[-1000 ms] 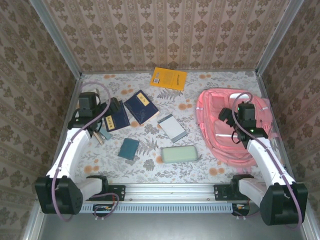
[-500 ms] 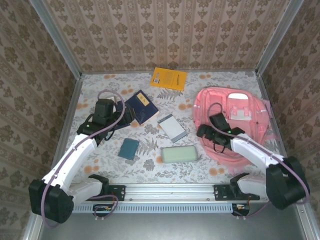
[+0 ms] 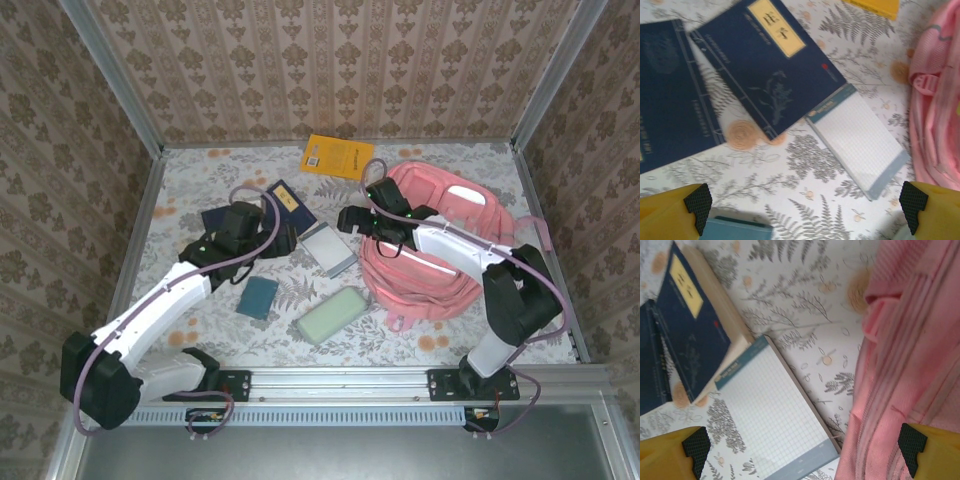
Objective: Pack the student bag
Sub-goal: Rotate the student bag at the middle-right of the table, then move the student bag to the top-center of the table.
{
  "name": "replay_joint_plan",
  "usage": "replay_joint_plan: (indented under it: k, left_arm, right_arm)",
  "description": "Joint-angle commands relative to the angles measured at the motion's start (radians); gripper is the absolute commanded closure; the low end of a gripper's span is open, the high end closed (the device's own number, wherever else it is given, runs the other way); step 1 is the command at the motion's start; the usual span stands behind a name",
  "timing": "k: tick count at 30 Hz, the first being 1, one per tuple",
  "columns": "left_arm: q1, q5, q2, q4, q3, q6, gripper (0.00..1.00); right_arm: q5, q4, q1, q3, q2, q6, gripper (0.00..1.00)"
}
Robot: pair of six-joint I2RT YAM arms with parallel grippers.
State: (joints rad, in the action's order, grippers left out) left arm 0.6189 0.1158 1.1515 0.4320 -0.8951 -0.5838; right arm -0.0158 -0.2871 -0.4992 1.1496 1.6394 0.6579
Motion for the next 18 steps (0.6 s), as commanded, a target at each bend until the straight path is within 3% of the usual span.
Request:
replay_joint_plan:
  k: [1,8,12,18]
  left_arm:
    - [0.059,-0.016,0.040,-0.049,-0.042,-0.098,0.00]
    - [0.196,-0.113,0.269,-0.113,-0.157,-0.235,0.09]
    - [0.257,-0.171,0.447,-0.107,-0.280,-0.241,0.16]
    - [0.296,-0.265,0.656,-0.088,-0.419,-0.237,0.29]
  right_arm:
    - [0.040,-0.111,0.028,0.003,-0.084,-0.063,0.00]
    - [0.150,-0.222,0.142,-0.173,-0.372,-0.078,0.00]
    - [0.149,-0.287,0.221,-0.258,-0.521,-0.078,0.00]
    - [0.190,-0.384,0.256,-0.321,-0.658,-0.077,0.00]
